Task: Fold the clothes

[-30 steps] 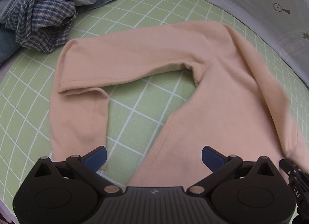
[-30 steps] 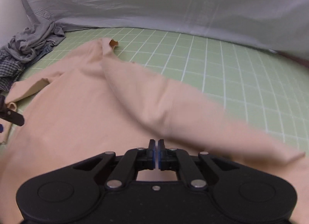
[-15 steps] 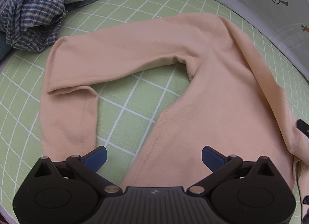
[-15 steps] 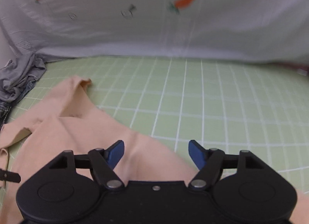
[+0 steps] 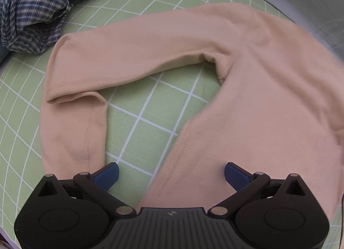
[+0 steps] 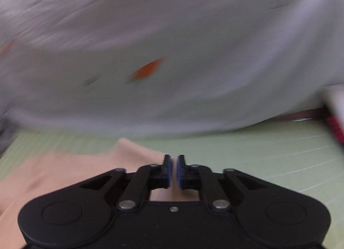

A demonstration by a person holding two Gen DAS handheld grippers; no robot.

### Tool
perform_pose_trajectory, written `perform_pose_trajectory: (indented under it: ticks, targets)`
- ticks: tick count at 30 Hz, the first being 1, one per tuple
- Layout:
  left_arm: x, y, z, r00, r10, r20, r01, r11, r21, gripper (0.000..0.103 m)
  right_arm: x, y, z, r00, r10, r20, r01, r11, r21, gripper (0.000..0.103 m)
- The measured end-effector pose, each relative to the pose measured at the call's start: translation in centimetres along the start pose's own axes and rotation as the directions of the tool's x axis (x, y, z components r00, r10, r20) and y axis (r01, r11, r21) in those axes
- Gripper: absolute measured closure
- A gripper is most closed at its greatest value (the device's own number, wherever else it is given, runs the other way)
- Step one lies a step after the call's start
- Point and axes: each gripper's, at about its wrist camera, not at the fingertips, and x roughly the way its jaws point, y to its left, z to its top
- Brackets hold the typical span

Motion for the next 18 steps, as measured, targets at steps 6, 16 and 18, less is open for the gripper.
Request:
perform_pose_trajectory:
  ticks: [6, 16, 18]
  targets:
    - [-0.2, -0.2, 0.0, 1.0, -0.006, 0.005, 0.006, 1.0, 0.002, 0.0, -0.5, -0.7, -1.2, 0.995, -0.058, -0.084, 0.058, 0.998, -0.002, 0.043]
    - [-5.4, -0.1, -2.5, 0.991, -0.027, 0.129, 0.024, 0.999, 0.029, 0.0, -10.4, -1.7, -11.3, 0.942, 0.029, -0.334, -0.012, 0.999, 0.053, 0.025]
    - [-6.8, 0.0, -3.9, 0.987, -0.027, 0.16, 0.021, 0.999, 0.039, 0.0, -12.5, -1.9, -12.8, 0.928, 0.063, -0.366, -0.033, 0.996, 0.087, 0.025]
